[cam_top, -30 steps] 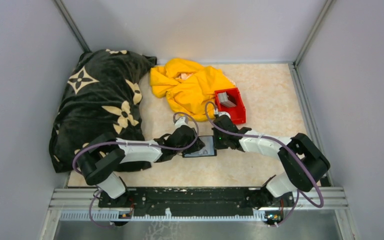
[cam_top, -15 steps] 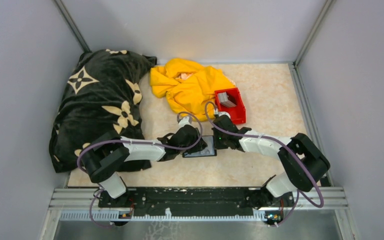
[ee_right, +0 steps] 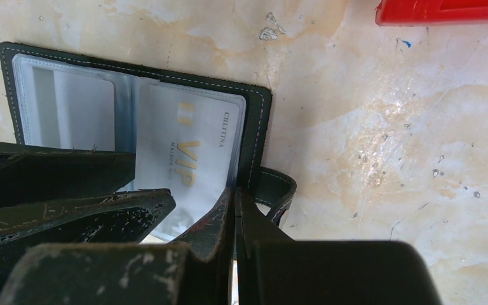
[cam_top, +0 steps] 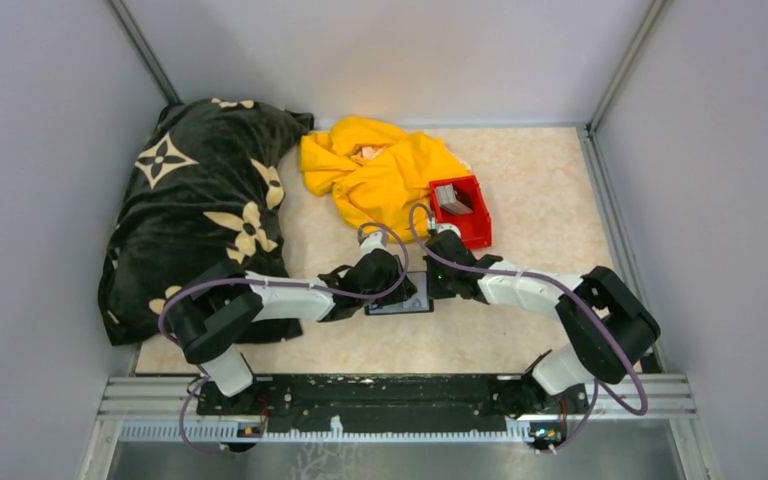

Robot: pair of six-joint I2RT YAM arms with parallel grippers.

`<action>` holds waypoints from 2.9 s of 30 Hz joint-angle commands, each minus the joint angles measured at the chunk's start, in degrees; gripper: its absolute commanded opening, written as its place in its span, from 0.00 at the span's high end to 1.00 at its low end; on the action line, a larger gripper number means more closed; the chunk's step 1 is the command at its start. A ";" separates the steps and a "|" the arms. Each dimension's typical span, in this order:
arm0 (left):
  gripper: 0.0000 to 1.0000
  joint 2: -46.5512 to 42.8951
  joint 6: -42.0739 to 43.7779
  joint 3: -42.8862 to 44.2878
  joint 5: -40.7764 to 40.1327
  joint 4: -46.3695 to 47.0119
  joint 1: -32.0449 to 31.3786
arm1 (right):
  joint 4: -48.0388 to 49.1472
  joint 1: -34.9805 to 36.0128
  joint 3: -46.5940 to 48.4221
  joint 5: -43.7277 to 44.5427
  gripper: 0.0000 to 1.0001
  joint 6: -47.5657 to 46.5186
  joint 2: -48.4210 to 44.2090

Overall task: Put the credit cards into the card holder
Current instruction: Insert the credit card into the card holder, then close the card holder at the center of the board.

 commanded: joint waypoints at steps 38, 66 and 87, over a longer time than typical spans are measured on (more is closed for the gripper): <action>0.37 -18.88 1.68 -7.76 -15.70 -11.68 -0.53 | -10.08 2.18 5.06 8.56 0.56 -0.56 -9.76; 0.27 -19.65 -1.53 -20.30 -10.44 -1.05 3.76 | 5.99 2.14 -5.51 4.02 0.52 5.13 -5.12; 0.27 -15.38 0.10 -24.62 -1.33 13.76 6.79 | 12.15 0.95 -9.94 4.12 0.87 5.88 -8.16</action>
